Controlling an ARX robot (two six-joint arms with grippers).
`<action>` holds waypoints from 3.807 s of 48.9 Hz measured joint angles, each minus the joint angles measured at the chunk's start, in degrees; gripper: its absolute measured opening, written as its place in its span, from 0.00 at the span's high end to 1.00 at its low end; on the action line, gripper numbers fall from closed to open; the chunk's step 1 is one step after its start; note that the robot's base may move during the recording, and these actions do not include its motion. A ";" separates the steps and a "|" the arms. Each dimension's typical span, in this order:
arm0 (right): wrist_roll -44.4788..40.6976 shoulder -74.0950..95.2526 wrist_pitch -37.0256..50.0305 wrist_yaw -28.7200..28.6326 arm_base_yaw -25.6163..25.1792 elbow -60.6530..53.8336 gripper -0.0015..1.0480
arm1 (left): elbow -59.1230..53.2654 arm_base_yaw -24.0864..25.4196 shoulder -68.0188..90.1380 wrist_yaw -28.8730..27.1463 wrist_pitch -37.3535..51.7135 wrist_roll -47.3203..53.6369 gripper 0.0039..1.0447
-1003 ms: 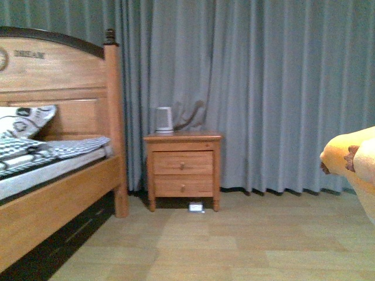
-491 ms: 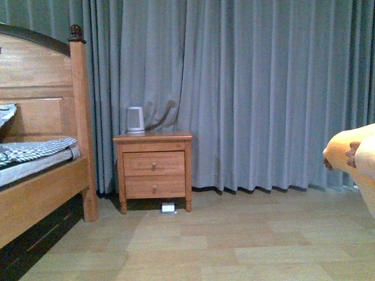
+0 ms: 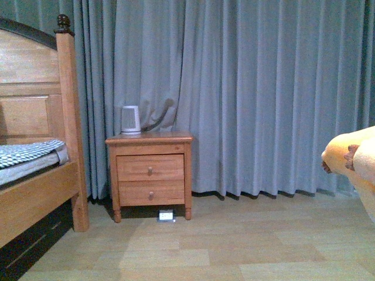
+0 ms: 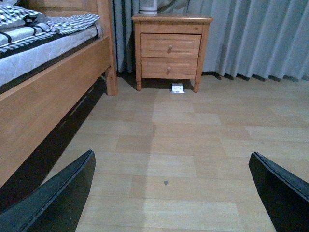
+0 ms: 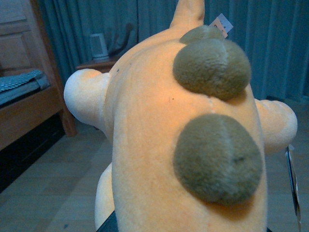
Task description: Put away toys
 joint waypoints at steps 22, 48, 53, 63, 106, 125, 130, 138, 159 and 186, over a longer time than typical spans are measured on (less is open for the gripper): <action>0.00 0.04 0.00 0.02 0.00 0.00 0.81 | 0.00 0.00 0.00 0.00 0.00 0.00 0.05; 0.00 0.09 0.00 0.00 0.00 0.00 0.81 | 0.00 0.00 -0.02 0.02 0.00 0.00 0.05; 0.00 0.09 0.00 0.00 0.00 0.00 0.81 | 0.00 0.00 -0.02 0.02 0.00 0.00 0.05; 0.00 0.09 0.00 0.00 0.00 0.00 0.81 | 0.00 0.00 -0.02 0.02 0.00 -0.02 0.05; 0.00 0.11 -0.02 -0.63 0.09 0.00 0.81 | 0.00 0.07 -0.02 -0.17 0.00 -0.02 0.05; 0.00 0.11 0.00 0.22 0.00 0.00 0.81 | 0.00 0.04 0.00 0.04 0.00 0.00 0.05; 0.00 0.11 -0.02 -0.02 0.00 0.00 0.81 | 0.00 0.04 0.00 0.00 -0.02 -0.02 0.05; 0.00 0.11 -0.02 0.17 0.00 0.00 0.81 | 0.00 0.04 -0.02 0.00 0.00 -0.02 0.05; 0.00 0.11 -0.02 0.20 0.00 0.00 0.81 | 0.00 0.04 -0.02 0.02 -0.02 -0.02 0.05; 0.00 0.09 -0.02 0.22 0.00 0.00 0.81 | 0.00 0.04 0.00 0.09 0.00 0.00 0.05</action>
